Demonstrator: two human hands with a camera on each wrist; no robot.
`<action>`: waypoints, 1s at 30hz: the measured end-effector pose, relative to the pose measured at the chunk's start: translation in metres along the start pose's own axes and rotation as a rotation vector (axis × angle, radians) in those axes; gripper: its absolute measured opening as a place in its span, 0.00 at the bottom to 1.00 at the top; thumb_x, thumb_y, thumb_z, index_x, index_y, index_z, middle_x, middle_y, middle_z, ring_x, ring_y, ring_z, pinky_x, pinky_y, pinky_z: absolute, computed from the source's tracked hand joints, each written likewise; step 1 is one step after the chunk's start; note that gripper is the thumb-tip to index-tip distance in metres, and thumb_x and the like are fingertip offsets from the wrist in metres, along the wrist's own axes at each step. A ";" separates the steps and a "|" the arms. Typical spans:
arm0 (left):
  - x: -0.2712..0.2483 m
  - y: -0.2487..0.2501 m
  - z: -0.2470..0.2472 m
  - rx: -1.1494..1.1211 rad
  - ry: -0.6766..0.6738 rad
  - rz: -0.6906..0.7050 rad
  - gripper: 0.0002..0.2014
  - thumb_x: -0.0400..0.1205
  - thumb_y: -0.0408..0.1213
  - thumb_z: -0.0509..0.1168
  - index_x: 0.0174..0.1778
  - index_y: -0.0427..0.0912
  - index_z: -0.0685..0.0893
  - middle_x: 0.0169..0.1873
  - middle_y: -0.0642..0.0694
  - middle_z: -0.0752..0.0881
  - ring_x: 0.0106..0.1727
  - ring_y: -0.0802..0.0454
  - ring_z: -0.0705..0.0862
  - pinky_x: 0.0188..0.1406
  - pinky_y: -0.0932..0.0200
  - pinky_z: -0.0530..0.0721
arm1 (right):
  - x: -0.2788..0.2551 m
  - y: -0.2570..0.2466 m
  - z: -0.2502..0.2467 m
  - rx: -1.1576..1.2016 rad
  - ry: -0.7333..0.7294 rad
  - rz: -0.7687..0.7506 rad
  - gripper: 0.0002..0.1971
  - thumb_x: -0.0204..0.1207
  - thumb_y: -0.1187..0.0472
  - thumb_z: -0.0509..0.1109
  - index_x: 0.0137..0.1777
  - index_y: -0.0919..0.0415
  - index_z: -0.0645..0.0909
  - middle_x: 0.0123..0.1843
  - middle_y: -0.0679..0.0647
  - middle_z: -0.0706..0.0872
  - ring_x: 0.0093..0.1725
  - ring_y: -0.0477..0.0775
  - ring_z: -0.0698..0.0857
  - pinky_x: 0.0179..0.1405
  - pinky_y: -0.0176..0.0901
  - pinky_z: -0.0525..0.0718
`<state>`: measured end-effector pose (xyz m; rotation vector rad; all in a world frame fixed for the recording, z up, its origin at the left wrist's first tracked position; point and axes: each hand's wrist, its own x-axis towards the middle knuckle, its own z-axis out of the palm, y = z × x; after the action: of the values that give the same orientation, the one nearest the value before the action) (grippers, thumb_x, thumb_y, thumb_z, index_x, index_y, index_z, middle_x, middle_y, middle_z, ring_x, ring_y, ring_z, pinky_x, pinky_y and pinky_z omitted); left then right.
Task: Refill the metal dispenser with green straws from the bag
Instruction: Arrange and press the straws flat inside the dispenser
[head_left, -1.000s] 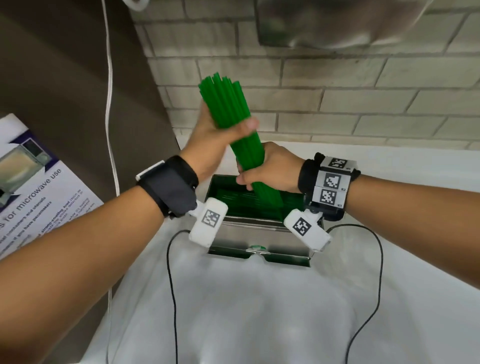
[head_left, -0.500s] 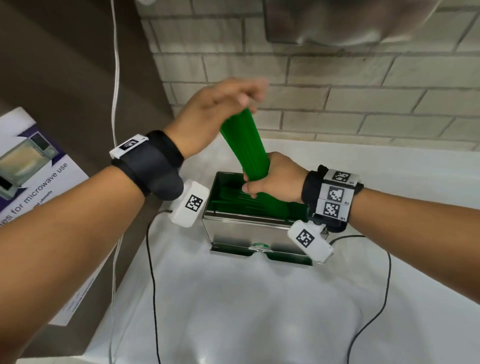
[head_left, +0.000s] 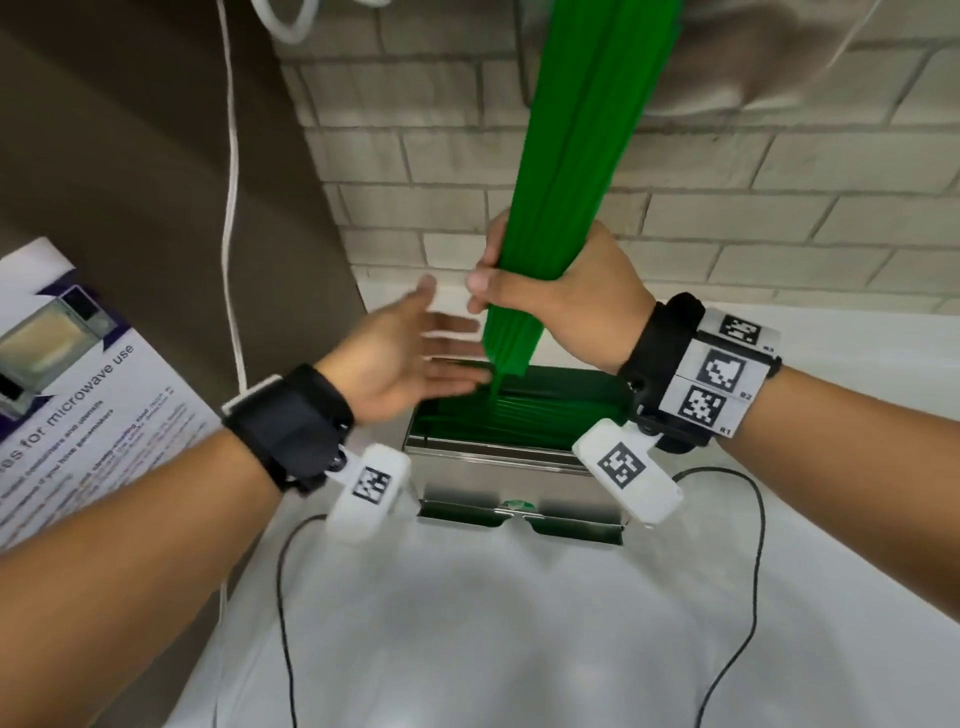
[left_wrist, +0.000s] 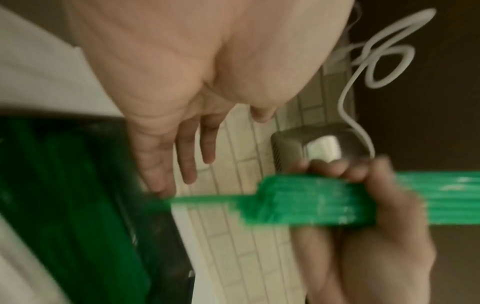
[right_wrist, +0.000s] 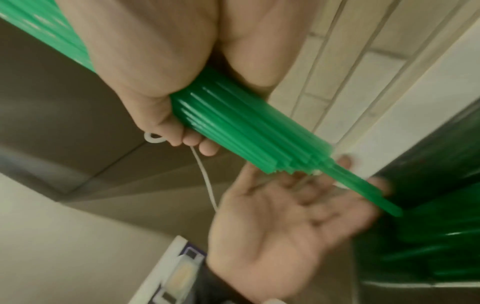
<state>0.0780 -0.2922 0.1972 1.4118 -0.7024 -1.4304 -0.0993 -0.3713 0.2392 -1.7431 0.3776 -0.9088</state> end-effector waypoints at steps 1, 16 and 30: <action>0.000 -0.008 0.010 0.035 -0.034 -0.068 0.36 0.87 0.68 0.49 0.71 0.38 0.79 0.64 0.29 0.87 0.62 0.28 0.88 0.69 0.38 0.83 | 0.002 -0.006 0.007 0.049 -0.001 -0.038 0.09 0.74 0.73 0.78 0.43 0.62 0.81 0.39 0.61 0.86 0.41 0.67 0.92 0.47 0.58 0.91; 0.006 -0.007 0.019 -0.263 -0.031 0.121 0.20 0.91 0.52 0.53 0.65 0.43 0.83 0.60 0.38 0.85 0.69 0.30 0.83 0.77 0.28 0.73 | 0.003 0.019 0.024 -0.049 -0.032 0.136 0.04 0.74 0.67 0.76 0.43 0.63 0.83 0.32 0.63 0.87 0.35 0.58 0.88 0.48 0.53 0.89; 0.013 0.044 -0.039 0.652 0.085 0.465 0.13 0.81 0.40 0.65 0.60 0.45 0.84 0.57 0.42 0.90 0.53 0.45 0.89 0.54 0.54 0.84 | -0.029 0.084 -0.005 -1.162 -0.846 0.665 0.11 0.75 0.57 0.74 0.54 0.62 0.85 0.41 0.53 0.86 0.41 0.55 0.85 0.37 0.39 0.81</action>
<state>0.1276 -0.3114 0.2253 1.6300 -1.4194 -0.7958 -0.1076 -0.3867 0.1519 -2.5409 0.9240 0.7221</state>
